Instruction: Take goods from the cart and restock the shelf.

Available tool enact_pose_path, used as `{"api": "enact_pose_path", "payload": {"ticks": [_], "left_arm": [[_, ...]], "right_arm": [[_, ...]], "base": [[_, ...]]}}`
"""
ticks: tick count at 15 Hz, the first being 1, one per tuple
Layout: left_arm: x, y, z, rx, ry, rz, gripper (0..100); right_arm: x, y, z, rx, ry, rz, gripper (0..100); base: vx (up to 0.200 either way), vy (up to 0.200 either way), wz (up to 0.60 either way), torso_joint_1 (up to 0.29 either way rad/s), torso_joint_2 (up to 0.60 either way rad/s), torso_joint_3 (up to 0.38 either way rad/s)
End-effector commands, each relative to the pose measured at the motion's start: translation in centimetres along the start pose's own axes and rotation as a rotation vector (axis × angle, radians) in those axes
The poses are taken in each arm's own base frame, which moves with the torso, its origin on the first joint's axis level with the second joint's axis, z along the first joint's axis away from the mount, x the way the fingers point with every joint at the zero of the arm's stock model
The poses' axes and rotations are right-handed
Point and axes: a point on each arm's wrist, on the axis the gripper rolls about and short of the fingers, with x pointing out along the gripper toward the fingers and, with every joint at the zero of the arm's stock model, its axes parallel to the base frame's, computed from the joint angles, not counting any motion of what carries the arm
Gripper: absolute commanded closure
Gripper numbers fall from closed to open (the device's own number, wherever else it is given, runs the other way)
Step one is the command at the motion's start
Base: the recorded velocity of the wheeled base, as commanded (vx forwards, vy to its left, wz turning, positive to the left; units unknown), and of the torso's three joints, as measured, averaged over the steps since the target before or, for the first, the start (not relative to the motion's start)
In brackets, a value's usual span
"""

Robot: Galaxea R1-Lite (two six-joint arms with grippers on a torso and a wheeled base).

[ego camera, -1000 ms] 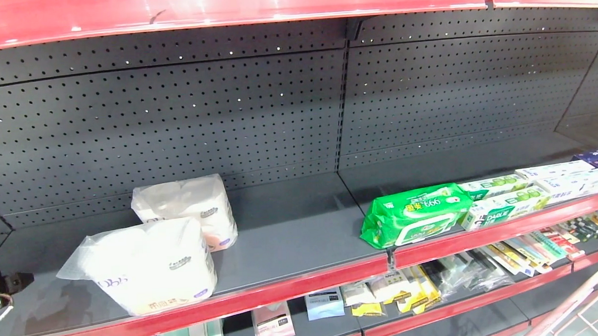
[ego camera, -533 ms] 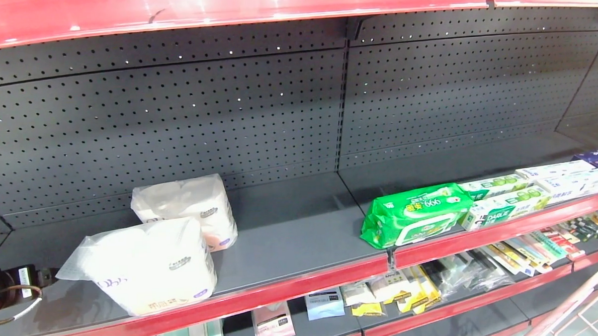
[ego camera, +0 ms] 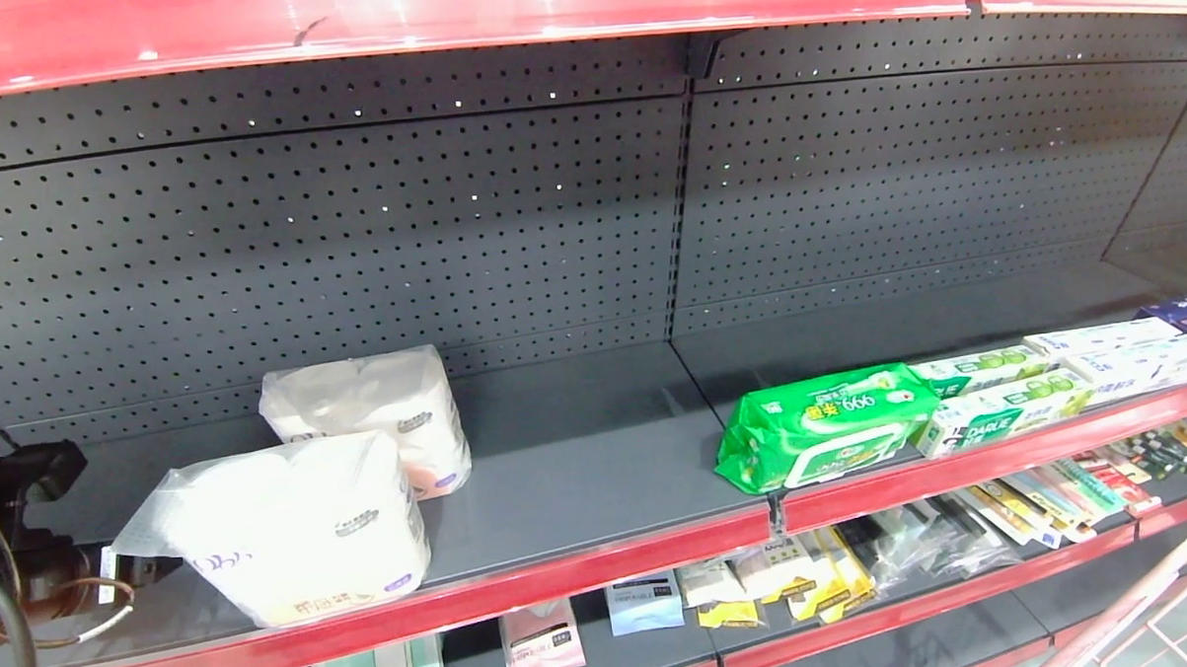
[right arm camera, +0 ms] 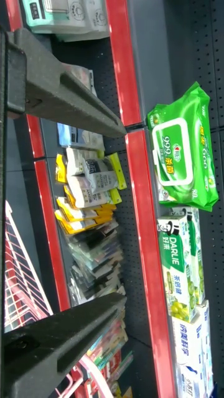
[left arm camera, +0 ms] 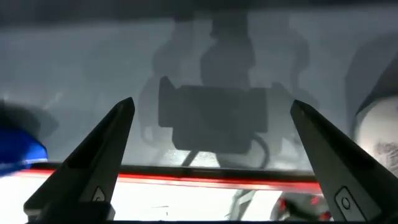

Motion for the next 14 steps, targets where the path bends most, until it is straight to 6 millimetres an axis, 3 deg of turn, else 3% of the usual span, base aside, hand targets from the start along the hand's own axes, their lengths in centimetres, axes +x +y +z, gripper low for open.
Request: {"api": "enact_pose_path", "payload": {"ticks": [1, 6, 14], "left_arm": [[0.7, -0.1, -0.2, 0.019, 0.024, -0.022, 0], [2.1, -1.5, 0.4, 0.062, -0.002, -0.088, 0], [2.6, -3.0, 0.6, 0.094, -0.004, -0.130, 0]], "right_arm": [[0.0, 0.0, 0.0, -0.001, 0.000, 0.001, 0], [0.0, 0.0, 0.0, 0.001, 0.000, 0.001, 0], [0.0, 0.0, 0.0, 0.001, 0.000, 0.001, 0]], "base": [[0.000, 0.000, 0.00, 0.000, 0.00, 0.000], [0.000, 0.000, 0.00, 0.000, 0.00, 0.000], [0.000, 0.000, 0.00, 0.000, 0.00, 0.000]]}}
